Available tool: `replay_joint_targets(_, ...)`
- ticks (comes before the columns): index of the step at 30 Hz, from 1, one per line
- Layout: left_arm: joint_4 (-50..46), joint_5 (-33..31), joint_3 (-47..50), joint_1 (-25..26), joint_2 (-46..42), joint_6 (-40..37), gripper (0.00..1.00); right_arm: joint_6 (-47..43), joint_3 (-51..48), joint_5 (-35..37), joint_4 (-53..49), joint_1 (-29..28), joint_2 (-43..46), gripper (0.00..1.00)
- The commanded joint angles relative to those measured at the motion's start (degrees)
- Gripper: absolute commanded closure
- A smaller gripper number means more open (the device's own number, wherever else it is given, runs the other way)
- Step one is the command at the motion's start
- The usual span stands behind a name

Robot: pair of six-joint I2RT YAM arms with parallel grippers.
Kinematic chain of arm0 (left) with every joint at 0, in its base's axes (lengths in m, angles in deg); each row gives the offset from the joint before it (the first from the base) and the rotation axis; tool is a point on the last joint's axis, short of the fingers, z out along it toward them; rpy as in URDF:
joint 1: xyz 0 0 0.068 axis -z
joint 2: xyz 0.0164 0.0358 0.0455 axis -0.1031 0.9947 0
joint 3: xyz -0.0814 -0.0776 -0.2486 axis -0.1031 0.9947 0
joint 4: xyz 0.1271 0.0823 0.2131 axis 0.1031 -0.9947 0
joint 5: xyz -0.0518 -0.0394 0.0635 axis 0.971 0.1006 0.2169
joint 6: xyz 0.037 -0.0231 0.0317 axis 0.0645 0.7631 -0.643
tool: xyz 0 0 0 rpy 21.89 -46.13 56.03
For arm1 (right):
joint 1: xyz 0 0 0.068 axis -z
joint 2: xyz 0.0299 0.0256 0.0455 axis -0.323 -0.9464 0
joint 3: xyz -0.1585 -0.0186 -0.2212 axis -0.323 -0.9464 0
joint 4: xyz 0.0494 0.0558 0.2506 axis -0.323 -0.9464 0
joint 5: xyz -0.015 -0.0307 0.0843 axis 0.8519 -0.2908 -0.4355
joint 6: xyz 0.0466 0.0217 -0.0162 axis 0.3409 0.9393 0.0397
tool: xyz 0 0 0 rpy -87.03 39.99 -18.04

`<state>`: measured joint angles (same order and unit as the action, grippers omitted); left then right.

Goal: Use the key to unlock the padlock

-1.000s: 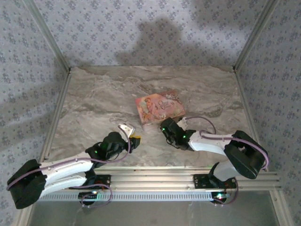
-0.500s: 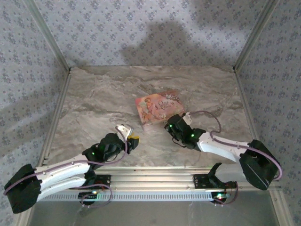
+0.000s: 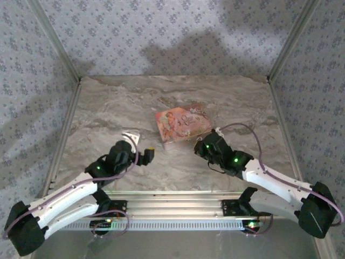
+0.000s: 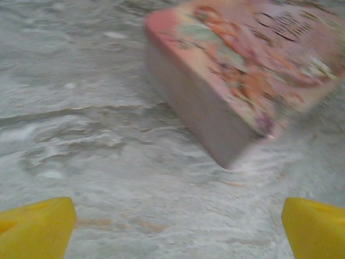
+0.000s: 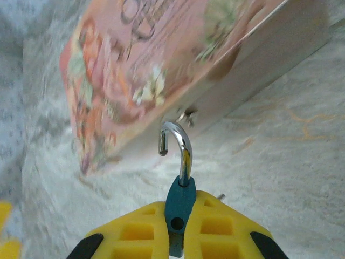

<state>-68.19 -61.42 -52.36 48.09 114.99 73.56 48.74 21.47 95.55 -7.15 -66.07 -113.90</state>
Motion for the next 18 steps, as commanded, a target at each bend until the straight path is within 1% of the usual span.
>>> replay_joint_targets(1,-11.4,1.8,-4.3,-4.5,0.5,3.9,0.02,-7.4,0.2,-7.4,-1.4,-3.0,-1.5,1.0)
replay_joint_targets(5,-17.5,3.0,-7.7,-9.5,-0.5,5.9,0.02,-10.0,4.9,-7.5,-0.6,-7.9,-9.4,1.0)
replay_joint_targets(8,-22.6,3.9,-11.2,-13.6,-1.0,5.9,0.02,-12.1,11.1,-8.4,1.2,-10.5,-18.4,1.0)
replay_joint_targets(11,-28.1,4.1,-14.7,-17.8,-1.5,5.2,0.02,-14.6,19.9,-10.8,2.5,-12.2,-29.1,1.0)
replay_joint_targets(14,-32.4,3.8,-16.9,-21.6,-3.2,4.7,0.02,-17.9,31.1,-15.7,1.8,-12.6,-41.1,1.0)
replay_joint_targets(18,-35.1,3.0,-18.0,-25.0,-6.0,4.1,0.02,-18.6,47.1,-24.5,1.1,-11.8,-55.9,1.0)
